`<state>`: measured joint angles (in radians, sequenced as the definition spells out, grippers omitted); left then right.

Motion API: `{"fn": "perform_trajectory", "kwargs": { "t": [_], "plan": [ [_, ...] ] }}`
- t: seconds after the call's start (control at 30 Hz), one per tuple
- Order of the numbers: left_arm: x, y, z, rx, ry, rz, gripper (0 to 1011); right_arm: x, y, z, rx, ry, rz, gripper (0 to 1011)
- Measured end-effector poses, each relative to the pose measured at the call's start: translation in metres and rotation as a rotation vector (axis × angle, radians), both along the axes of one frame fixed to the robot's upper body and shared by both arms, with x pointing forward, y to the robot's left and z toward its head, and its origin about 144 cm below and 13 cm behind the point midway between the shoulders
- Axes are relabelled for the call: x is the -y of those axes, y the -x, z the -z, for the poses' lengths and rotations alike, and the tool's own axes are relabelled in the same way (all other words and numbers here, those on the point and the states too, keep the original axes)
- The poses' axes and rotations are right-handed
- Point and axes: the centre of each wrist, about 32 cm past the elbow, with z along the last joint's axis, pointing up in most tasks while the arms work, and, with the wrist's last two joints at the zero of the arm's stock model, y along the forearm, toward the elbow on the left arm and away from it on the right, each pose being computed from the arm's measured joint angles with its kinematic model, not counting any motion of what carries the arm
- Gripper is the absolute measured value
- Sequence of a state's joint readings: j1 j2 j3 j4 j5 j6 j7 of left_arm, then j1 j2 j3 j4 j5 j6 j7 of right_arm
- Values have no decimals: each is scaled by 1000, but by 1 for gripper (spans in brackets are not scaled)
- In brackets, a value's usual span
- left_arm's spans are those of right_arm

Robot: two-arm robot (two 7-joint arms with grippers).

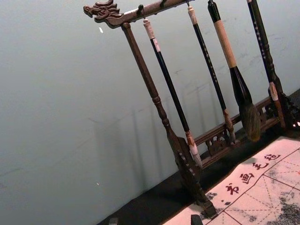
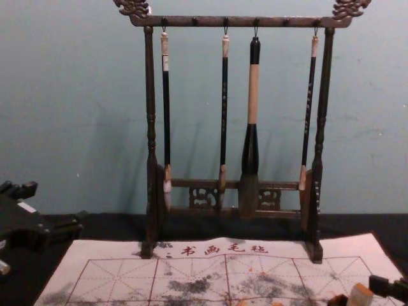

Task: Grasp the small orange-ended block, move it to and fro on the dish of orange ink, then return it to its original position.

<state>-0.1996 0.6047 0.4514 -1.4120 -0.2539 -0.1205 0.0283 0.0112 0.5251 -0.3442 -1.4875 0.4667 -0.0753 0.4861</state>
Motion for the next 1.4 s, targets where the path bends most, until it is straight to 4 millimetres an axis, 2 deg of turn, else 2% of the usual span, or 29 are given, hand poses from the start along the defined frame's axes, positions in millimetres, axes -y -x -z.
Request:
{"fn": "perform_trajectory", "kwargs": {
  "t": [0.87, 1.1, 1.23, 1.33, 1.4],
  "plan": [
    [0, 0, 0, 0, 0, 0, 1001, 1, 1, 0, -6, 5, -1, 1000],
    [0, 0, 0, 0, 0, 0, 1001, 1, 1, 0, -6, 5, -1, 861],
    [0, 0, 0, 0, 0, 0, 1001, 1, 1, 0, -6, 5, 0, 712],
    [0, 0, 0, 0, 0, 0, 1001, 1, 1, 0, -6, 5, 0, 653],
    [0, 0, 0, 0, 0, 0, 1001, 1, 1, 0, -6, 5, 0, 572]
  ]
}}
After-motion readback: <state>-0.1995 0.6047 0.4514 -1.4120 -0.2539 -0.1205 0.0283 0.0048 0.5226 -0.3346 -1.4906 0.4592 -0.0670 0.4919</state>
